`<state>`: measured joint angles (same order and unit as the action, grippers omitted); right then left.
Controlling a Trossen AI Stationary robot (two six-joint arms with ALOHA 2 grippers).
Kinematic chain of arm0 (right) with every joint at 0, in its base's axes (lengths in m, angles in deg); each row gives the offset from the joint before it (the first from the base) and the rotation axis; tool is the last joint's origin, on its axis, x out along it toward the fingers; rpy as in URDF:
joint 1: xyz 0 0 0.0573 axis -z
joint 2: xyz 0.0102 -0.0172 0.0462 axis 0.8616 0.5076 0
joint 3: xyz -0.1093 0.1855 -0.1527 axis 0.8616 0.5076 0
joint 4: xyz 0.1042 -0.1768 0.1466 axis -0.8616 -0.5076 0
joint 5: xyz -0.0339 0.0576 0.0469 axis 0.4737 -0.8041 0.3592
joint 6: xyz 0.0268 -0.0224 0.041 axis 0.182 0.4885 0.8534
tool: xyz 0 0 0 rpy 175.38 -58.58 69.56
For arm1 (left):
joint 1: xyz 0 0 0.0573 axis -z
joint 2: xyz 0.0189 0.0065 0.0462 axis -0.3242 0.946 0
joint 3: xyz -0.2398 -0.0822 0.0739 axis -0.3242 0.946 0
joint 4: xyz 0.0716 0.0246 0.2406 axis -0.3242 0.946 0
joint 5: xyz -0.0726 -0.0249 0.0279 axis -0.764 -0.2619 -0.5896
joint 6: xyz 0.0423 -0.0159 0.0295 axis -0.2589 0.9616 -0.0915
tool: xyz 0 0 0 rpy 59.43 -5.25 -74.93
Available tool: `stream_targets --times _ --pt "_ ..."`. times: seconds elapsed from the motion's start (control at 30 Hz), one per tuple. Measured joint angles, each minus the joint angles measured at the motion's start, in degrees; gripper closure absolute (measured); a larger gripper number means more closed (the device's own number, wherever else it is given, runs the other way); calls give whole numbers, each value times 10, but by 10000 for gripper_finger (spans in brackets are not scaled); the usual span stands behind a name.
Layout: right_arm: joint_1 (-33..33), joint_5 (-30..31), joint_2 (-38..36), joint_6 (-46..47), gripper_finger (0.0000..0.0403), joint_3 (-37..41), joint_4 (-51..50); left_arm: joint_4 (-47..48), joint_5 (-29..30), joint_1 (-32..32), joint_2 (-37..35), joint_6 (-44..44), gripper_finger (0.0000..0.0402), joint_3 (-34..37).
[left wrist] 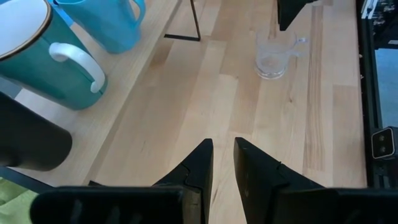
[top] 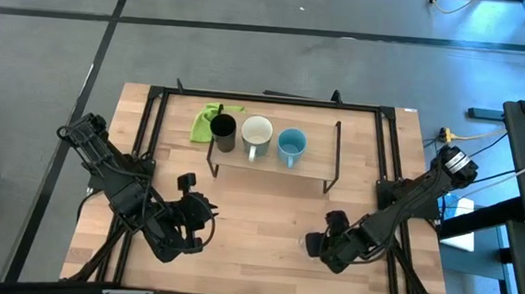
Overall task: Stack small to large cups/mugs on shelf
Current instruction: Put the transparent mug on the shelf
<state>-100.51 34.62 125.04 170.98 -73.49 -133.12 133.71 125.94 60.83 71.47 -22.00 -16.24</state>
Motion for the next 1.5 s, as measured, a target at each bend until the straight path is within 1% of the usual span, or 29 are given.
stream_targets --times 0.1,0.3,0.57,0.67,0.93,1.03,1.23,1.5 --pt "6 0 7 -4 288 0 15 0 0 0 0 0 343 0" --pt "19 2 7 -25 288 0 13 0 1 0 0 0 343 0" --pt "19 0 7 -33 289 0 12 0 1 0 0 0 343 0" --pt "19 -1 7 -35 300 0 12 0 1 0 0 1 343 0" --pt "19 -2 7 -36 348 0 7 2 5 0 0 0 343 0" --pt "19 -2 7 -37 359 0 6 4 5 0 0 0 343 0" --pt "19 -2 7 -37 368 0 6 5 5 0 0 0 343 0" --pt "19 -2 7 -36 370 0 6 9 5 0 0 0 343 0"
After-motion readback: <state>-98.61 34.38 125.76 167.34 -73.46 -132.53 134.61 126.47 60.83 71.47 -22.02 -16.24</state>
